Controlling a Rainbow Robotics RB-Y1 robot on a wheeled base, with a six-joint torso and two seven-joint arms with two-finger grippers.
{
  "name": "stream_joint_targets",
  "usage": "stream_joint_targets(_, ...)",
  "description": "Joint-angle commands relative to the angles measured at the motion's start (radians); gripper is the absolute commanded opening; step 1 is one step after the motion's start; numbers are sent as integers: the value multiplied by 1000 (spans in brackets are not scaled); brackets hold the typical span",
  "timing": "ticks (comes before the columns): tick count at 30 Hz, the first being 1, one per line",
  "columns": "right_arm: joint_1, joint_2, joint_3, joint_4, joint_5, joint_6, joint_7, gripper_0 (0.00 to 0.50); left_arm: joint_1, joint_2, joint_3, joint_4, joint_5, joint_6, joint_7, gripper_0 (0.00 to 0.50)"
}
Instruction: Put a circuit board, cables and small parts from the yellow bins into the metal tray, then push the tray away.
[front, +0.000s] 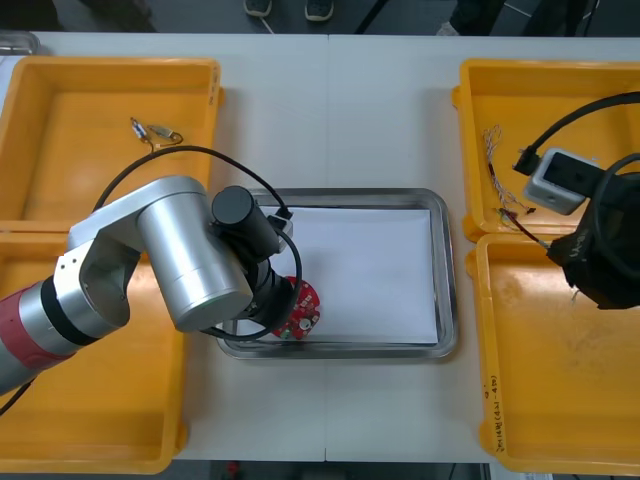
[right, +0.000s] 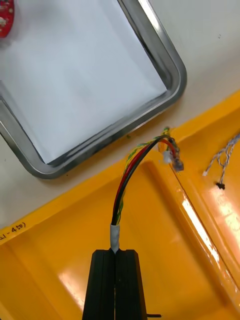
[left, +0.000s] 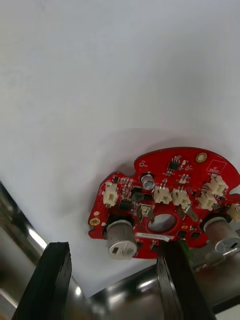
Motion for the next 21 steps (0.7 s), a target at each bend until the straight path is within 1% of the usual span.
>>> stream_joint_targets(1, -138, -34, 128, 26, 3, 3, 1, 0, -33, 18, 105, -90, 40, 84, 101, 500)
stream_joint_targets(7, -231, -28, 260, 45, 39, 3, 8, 0, -33, 18, 223, -142, 69, 193, 105, 500)
stream_joint_targets(10, -268, -21, 309, 66, 47, 3, 13, 0, -33, 18, 275, -148, 85, 227, 102, 500)
stream_joint_targets(13, -328, -5, 375, 109, 50, 3, 30, 0, -33, 16, 365, -150, 109, 265, 98, 500)
stream_joint_targets(16, -375, 28, 428, 135, 66, 3, 50, 0, -33, 19, 436, -144, 117, 298, 91, 500)
stream_joint_targets(19, -406, 65, 465, 146, 79, 3, 62, 0, -33, 25, 480, -139, 118, 321, 90, 500)
stream_joint_targets(21, -429, 100, 504, 147, 113, 3, 70, 0, -33, 36, 513, -132, 118, 333, 90, 500)
